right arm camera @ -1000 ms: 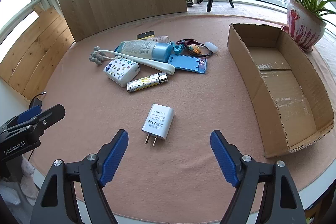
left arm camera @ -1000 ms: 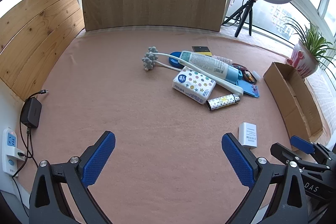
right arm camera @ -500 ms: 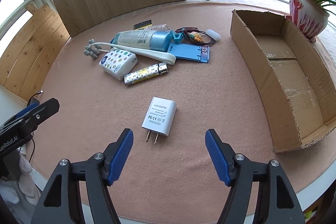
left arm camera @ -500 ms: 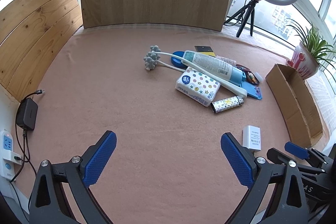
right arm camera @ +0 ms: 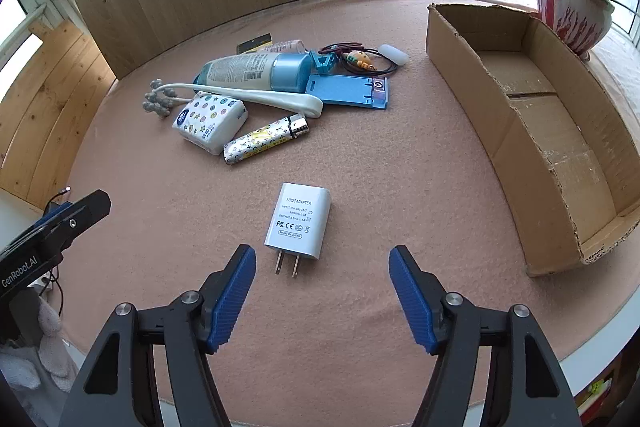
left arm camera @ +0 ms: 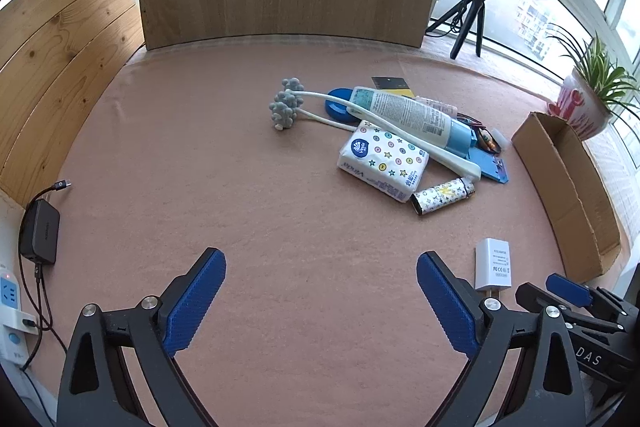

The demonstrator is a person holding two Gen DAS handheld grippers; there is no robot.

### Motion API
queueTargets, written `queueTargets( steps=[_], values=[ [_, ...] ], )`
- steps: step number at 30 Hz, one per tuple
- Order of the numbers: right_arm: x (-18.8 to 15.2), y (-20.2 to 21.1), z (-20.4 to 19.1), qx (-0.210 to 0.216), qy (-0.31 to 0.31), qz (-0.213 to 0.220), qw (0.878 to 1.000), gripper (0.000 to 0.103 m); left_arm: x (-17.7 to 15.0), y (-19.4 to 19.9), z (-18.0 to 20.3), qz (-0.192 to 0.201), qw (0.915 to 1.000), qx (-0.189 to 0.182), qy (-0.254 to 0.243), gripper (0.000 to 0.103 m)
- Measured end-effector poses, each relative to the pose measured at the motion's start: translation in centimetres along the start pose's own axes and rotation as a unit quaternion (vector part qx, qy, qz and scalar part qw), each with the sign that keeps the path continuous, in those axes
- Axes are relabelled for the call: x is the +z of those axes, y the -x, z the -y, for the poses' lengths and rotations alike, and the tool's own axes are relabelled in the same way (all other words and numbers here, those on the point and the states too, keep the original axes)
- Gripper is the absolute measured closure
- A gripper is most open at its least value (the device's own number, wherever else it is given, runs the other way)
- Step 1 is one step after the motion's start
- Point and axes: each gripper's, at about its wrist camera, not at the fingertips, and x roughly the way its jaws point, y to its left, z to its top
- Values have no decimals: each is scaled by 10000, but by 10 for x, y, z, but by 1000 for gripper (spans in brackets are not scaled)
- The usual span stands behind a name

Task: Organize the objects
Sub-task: 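Grasp the white AC adapter with the right gripper while the left gripper grasps the patterned lighter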

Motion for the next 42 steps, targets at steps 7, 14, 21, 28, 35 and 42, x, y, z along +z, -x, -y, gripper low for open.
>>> queueTargets(
  steps=[7, 14, 21, 28, 35, 42],
  values=[
    [1, -9, 0, -8, -83, -127, 9999, 43, 10, -14, 13, -117, 9998, -44, -175, 8],
    [15, -17, -5, 64, -59, -176, 9998, 43, 25, -24, 20, -94, 9995, 12, -285, 12],
    [22, -29, -23, 144, 84, -186, 9997, 44, 26, -38, 21, -246, 9991, -83, -334, 25],
    [21, -37, -24, -76, 175, -273, 9994, 46, 32, -43, 30, -279, 9980, -352, -451, 32],
    [24, -54, -25, -50, 226, -441, 9988, 54, 43, -61, 59, -394, 9937, -584, -870, 44],
    [26, -56, -14, -109, 279, -401, 9987, 70, 48, -74, 94, -500, 9863, -728, -1390, 45]
  ],
)
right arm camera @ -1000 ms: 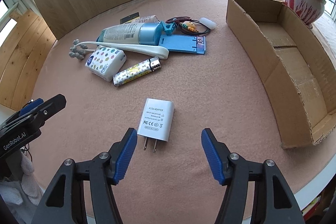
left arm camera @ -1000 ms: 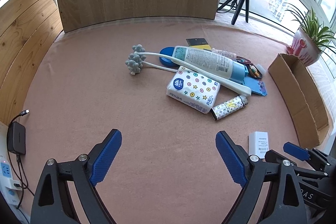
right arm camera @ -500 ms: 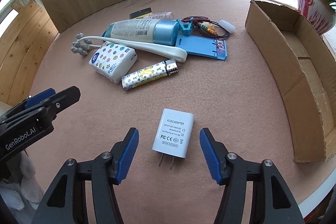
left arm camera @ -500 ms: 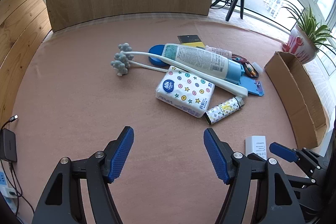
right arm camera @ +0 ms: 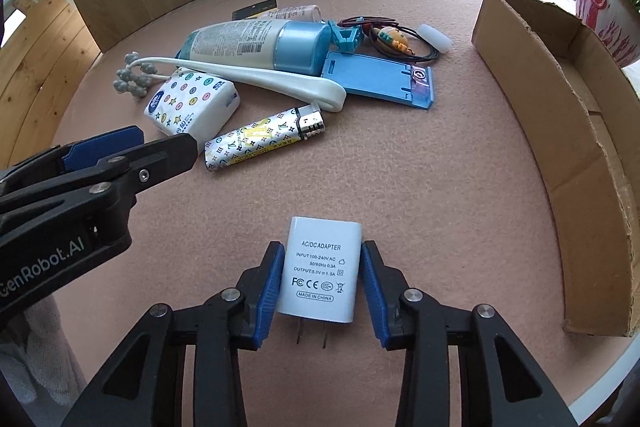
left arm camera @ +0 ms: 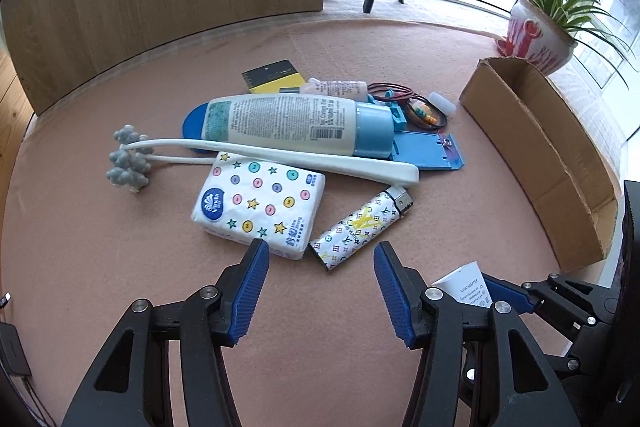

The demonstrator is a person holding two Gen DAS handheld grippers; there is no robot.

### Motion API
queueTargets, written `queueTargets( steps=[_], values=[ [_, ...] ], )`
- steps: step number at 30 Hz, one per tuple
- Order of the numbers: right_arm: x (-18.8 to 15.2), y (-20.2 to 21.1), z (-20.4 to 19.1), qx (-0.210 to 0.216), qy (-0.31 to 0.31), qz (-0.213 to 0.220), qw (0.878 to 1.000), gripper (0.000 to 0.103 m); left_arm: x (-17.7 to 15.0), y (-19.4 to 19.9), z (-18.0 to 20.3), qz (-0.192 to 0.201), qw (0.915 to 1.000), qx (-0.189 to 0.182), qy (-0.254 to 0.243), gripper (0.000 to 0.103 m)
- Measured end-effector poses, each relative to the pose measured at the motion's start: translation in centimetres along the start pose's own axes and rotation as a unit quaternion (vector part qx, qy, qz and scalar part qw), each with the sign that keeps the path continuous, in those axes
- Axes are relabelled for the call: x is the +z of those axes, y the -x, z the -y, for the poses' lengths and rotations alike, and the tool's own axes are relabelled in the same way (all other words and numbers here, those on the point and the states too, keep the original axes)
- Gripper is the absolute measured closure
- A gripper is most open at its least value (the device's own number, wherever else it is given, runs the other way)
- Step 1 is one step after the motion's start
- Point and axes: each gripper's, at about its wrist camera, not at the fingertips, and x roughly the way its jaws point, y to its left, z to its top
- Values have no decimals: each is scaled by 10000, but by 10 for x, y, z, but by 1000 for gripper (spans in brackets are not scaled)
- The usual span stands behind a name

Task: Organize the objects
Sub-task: 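Grasp the white AC adapter with the right gripper while the left gripper grasps the patterned lighter, then carry the adapter and lighter into the cardboard box and open both grippers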

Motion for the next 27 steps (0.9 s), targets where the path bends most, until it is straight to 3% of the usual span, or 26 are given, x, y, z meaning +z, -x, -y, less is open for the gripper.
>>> queueTargets(
  steps=[5, 8, 15, 21, 27],
  values=[
    [-6, 5, 21, -5, -181, 8, 9998, 70, 9, -15, 24, -123, 9987, -142, -464, 55],
    [-11, 9, 35, 22, -306, -15, 9995, 70, 13, -25, 35, -228, 9973, -207, -666, 56],
    [-19, 16, 56, 103, -444, -11, 9990, 70, 18, -47, 48, -392, 9909, 152, -1282, 56],
    [-20, 17, 61, 120, -396, -30, 9991, 70, 17, -49, 39, -443, 9917, -44, -1207, 57],
    [-20, 17, 65, 139, -342, -34, 9993, 70, 9, -45, 40, -414, 9949, -184, -899, 78]
  ],
)
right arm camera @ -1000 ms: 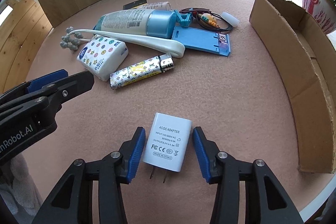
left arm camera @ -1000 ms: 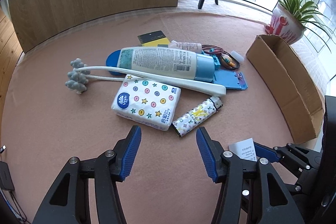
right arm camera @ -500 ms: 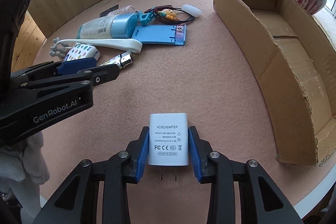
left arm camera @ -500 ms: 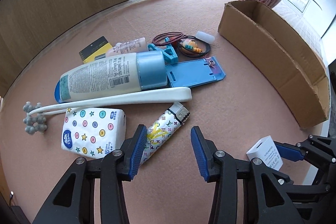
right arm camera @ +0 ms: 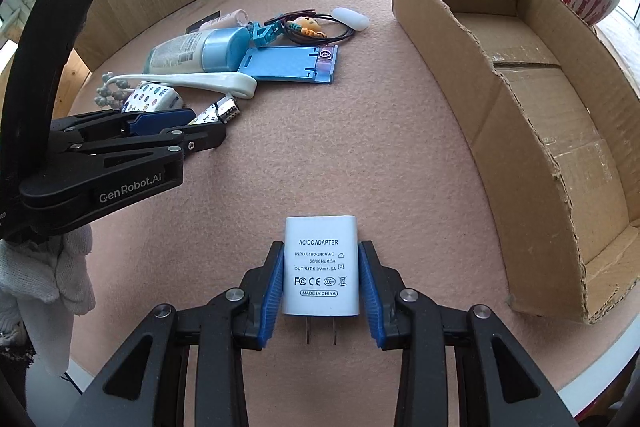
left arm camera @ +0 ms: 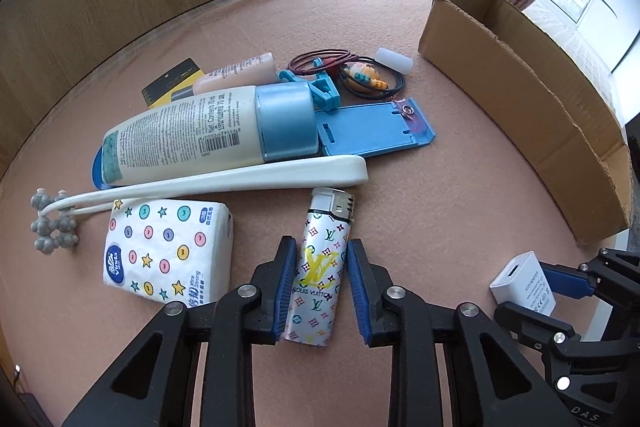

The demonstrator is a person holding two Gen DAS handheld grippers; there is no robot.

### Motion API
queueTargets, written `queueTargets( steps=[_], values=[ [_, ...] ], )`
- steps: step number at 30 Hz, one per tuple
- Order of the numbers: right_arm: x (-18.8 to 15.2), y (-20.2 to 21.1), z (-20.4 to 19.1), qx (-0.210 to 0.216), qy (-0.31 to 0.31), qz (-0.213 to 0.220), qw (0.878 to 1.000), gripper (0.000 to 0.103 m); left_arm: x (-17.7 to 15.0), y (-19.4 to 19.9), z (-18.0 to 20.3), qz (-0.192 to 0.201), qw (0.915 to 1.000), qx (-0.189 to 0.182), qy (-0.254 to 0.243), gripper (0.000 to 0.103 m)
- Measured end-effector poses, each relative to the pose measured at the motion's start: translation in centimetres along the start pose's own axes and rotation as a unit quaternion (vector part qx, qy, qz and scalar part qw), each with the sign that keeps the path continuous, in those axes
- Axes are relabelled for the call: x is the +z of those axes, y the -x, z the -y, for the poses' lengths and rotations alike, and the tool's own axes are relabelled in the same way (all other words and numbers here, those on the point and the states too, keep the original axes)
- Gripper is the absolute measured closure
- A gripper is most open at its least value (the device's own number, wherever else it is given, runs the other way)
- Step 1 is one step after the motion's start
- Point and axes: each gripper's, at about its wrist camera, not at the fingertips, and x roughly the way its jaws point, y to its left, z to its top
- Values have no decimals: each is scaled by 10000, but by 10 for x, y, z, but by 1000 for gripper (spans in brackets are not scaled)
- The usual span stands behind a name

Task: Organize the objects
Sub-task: 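Carry the adapter and lighter into the cardboard box and open both grippers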

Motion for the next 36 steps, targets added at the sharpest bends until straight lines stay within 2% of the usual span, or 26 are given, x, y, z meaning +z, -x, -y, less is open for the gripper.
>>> queueTargets(
  steps=[5, 11, 18, 23, 28, 36],
  values=[
    [0, 2, -1, 34, 74, -3, 10000, 70, -24, 11, 1, 136, 9983, -110, 550, 78],
    [-4, 11, -5, 168, 322, 38, 9993, 70, -42, 20, -11, 175, 9888, -273, 1460, 78],
    [14, 42, -2, 373, 584, 414, 9967, 70, -43, 53, -15, 536, 9814, -147, 1838, 78],
    [27, 69, 17, 452, 594, 707, 9947, 70, -26, 77, 1, 872, 9793, -127, 1823, 78],
    [32, 97, 53, 460, 440, 1011, 9928, 70, 7, 91, 41, 1148, 9807, -236, 1562, 78],
    [33, 118, 116, 197, 99, 1263, 9917, 70, 52, 81, 112, 1295, 9838, -518, 1127, 78]
  ],
)
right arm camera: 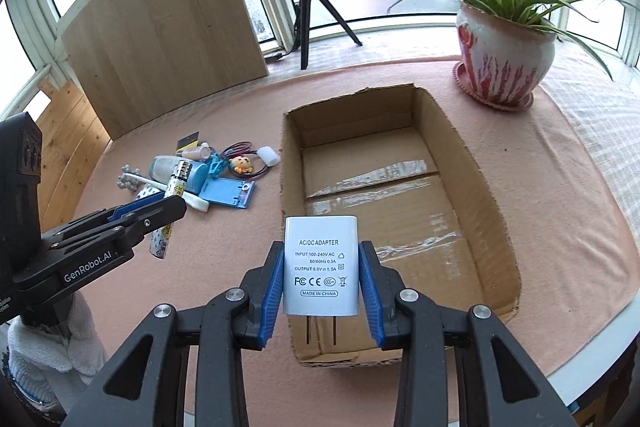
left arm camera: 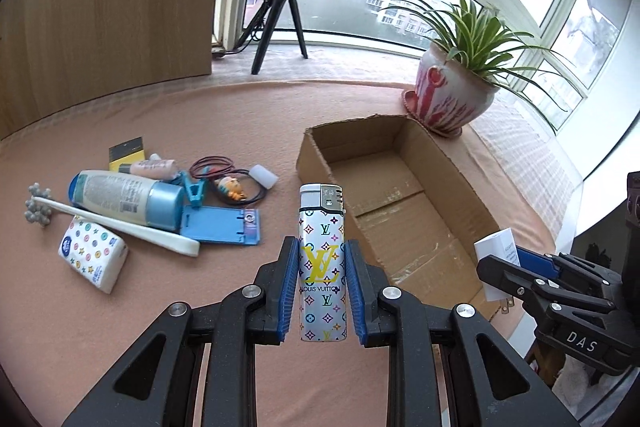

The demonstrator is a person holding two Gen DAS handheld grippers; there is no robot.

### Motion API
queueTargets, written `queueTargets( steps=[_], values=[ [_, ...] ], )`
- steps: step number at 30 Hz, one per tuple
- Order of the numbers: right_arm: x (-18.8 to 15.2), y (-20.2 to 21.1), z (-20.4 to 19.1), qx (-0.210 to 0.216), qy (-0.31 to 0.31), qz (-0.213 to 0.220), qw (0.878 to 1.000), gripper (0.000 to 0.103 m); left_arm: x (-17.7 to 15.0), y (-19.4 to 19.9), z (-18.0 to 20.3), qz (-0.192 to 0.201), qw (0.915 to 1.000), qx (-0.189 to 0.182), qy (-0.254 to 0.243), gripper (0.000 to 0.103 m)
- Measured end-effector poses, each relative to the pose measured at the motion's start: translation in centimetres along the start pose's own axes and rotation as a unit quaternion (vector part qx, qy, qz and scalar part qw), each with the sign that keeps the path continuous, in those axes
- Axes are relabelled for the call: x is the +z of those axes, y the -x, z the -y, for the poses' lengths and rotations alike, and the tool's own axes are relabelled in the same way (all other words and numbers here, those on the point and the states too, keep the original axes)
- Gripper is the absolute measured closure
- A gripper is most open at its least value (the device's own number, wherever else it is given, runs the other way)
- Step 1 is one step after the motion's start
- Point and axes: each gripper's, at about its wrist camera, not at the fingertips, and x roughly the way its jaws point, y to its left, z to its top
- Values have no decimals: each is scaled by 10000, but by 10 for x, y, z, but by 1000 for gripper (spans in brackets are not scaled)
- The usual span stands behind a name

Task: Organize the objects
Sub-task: 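Carry the adapter and lighter into the cardboard box and open both grippers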

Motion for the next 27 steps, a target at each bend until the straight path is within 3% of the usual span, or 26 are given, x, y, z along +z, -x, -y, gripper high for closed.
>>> queueTargets(
  steps=[8, 16, 19, 21, 23, 27],
  values=[
    [-1, 1, 46, -237, -198, 24, 9995, 70, 10, -34, 51, -102, 9995, -118, -266, 78],
    [1, -8, 66, -266, -283, -19, 9992, 70, 12, -44, 60, -127, 9994, -11, -314, 78],
    [1, -11, 66, -254, -266, -28, 9993, 70, 14, -39, 54, -72, 9997, 20, -214, 68],
    [2, -12, 65, -251, -241, -12, 9994, 66, 14, -34, 50, -16, 9998, 56, -176, 63],
    [2, -11, 63, -304, -259, 2, 9992, 46, 14, -30, 43, 3, 9999, 77, -124, 63],
    [3, -10, 62, -244, -333, 37, 9991, 44, 11, -22, 26, 7, 9999, 120, 43, 63]
  ],
)
